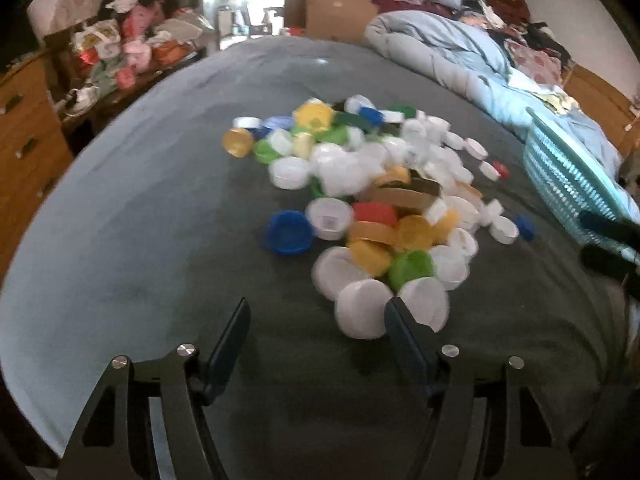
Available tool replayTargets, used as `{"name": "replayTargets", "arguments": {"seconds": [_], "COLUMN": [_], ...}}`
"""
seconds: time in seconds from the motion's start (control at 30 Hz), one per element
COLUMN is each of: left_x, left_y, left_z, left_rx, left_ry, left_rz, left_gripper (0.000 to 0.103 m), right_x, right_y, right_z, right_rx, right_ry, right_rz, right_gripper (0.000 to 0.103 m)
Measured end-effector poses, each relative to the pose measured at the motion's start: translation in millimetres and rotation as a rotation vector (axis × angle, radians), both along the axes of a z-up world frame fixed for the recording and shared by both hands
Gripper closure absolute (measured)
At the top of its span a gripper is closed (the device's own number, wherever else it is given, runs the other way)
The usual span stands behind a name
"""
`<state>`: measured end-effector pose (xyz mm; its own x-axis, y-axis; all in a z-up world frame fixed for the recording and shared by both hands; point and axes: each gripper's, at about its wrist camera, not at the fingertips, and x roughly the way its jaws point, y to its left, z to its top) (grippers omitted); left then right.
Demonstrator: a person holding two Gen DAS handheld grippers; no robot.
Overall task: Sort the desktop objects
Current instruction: 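Grasp a white cap with the left gripper while the right grasps a QR-printed white cap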
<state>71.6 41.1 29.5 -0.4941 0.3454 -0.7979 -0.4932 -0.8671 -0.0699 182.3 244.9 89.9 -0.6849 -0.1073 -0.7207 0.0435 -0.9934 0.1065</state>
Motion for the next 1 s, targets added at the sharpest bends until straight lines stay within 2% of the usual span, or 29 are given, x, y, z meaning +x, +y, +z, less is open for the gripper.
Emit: {"name": "replayTargets", "arguments": {"seconds": [0.07,0.17,0.23,0.3,0.5,0.6,0.67,0.7,0.73,0.8,0.83,1.0], "left_x": [5.7,18.8,22.4,18.0,18.4,13.0,12.5,12.8,12.5,12.2,13.1,13.7], "left_y": [6.8,3.8,5.1,5.5,10.4,7.9,8.2,9.0,8.7,3.5,-0.6,-21.0], "left_z": [-0.3,13.2,10.2,0.8,1.9,-2.3,-3.4,-3.5,-4.0,-3.2,-2.2,3.6], "left_rx": [-0.023,0.030,0.020,0.027,0.087,0.143,0.150,0.144,0.147,0.173,0.183,0.223], "left_ry": [0.014,0.023,0.010,-0.024,-0.015,-0.041,-0.034,-0.025,-0.028,-0.036,-0.035,-0.015], "left_rz": [-0.013,-0.044,-0.058,-0.048,-0.052,-0.019,-0.014,-0.010,-0.006,0.006,0.015,0.090], "left_gripper": [0.029,0.029,0.029,0.032,0.032,0.026,0.028,0.043,0.064,0.065,0.065,0.065], "right_x": [2.4,5.8,6.5,5.1,5.4,5.4,4.8,4.5,4.0,3.8,3.5,-2.6], "right_y": [-6.8,-9.0,-11.0,-11.5,-15.9,-16.2,-17.2,-18.2,-19.4,-22.6,-24.3,-41.9], "right_z": [-2.6,0.9,1.5,-1.6,-4.0,-4.0,-5.0,-5.9,-6.5,-7.4,-7.6,-14.0], "right_rx": [0.003,0.004,0.005,-0.005,-0.008,-0.011,-0.011,-0.014,-0.015,-0.014,-0.013,-0.008], "right_ry": [-0.008,0.005,0.012,0.002,-0.003,-0.001,-0.004,-0.006,-0.008,-0.008,-0.008,-0.017], "right_rz": [0.009,0.017,0.028,0.032,0.043,0.045,0.049,0.054,0.058,0.071,0.076,0.134], "right_gripper": [0.040,0.040,0.040,0.040,0.040,0.040,0.040,0.040,0.041,0.056,0.058,0.061]}}
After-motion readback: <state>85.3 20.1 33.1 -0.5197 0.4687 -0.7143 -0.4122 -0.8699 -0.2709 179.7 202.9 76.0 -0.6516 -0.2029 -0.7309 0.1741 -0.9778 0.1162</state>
